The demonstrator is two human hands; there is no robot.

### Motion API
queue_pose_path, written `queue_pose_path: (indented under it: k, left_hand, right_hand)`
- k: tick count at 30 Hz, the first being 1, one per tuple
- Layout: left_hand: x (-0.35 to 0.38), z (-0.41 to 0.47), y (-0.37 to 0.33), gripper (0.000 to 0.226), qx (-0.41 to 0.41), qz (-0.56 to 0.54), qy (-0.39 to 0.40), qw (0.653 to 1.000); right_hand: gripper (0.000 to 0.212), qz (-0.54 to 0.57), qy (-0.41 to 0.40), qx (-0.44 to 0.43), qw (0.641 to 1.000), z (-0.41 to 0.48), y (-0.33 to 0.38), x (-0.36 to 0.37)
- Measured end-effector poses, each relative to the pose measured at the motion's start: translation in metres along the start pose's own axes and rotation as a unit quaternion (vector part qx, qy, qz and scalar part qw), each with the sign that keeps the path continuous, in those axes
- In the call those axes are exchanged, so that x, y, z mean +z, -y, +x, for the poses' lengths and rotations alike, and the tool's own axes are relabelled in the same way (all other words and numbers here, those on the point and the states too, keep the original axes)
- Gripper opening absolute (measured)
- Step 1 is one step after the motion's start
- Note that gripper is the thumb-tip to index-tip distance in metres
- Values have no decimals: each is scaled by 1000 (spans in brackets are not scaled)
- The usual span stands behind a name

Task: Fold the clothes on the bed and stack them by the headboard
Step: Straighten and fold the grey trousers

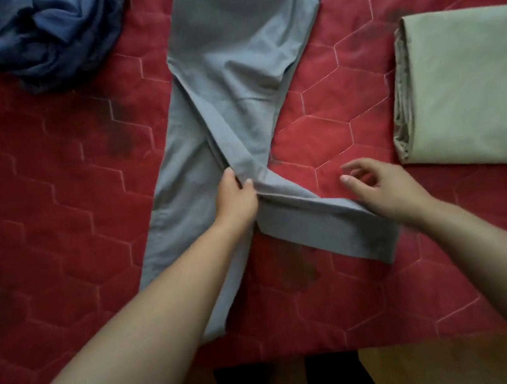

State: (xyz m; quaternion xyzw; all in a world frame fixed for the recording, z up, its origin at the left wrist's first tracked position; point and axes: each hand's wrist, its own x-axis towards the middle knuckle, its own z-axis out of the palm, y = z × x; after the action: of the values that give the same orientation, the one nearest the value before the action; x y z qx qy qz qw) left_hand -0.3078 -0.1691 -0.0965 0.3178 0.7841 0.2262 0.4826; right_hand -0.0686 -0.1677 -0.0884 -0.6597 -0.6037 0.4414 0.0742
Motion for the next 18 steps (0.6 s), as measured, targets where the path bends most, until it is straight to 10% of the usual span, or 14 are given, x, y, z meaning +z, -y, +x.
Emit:
queue_pose_path:
  k: [9, 18]
  left_hand:
    - [-151, -1, 93, 22, -40, 121, -33, 991]
    - [-131, -23, 118, 56, -32, 63, 43, 997]
  right_hand:
    - [24, -3, 60, -21, 998, -22, 87, 92]
    - [35, -10, 3, 74, 997, -75, 88, 189]
